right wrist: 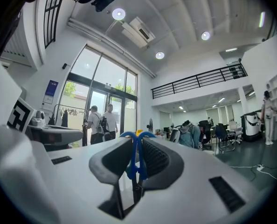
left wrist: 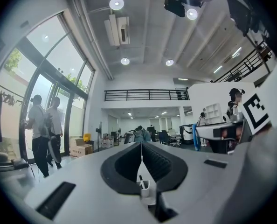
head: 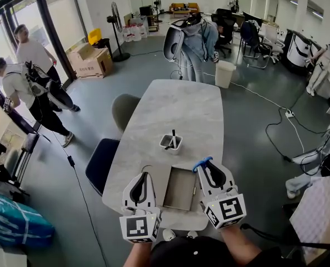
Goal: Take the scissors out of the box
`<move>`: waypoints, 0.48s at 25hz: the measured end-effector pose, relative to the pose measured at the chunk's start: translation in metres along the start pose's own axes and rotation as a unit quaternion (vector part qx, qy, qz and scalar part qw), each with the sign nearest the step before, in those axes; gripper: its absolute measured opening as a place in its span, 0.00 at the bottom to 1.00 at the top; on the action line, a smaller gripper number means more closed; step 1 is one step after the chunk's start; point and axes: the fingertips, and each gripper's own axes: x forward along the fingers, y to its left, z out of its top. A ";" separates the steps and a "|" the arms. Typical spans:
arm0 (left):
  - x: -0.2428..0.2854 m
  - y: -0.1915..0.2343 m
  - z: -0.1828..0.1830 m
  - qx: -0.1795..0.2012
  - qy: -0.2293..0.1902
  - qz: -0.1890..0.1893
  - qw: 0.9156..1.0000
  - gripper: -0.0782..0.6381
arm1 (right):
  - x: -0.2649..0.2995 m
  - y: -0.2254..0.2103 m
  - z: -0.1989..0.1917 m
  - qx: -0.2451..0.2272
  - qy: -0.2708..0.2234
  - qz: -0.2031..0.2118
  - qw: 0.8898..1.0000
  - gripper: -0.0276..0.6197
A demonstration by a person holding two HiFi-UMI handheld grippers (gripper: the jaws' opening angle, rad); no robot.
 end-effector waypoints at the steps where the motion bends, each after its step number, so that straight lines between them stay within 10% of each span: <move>1: -0.001 0.000 0.000 0.000 0.000 0.001 1.000 0.13 | 0.000 0.001 0.000 0.004 -0.001 0.001 1.000 0.14; 12: -0.006 0.002 0.001 0.000 0.003 0.009 1.000 0.13 | -0.001 0.005 0.006 -0.004 -0.005 0.009 1.000 0.14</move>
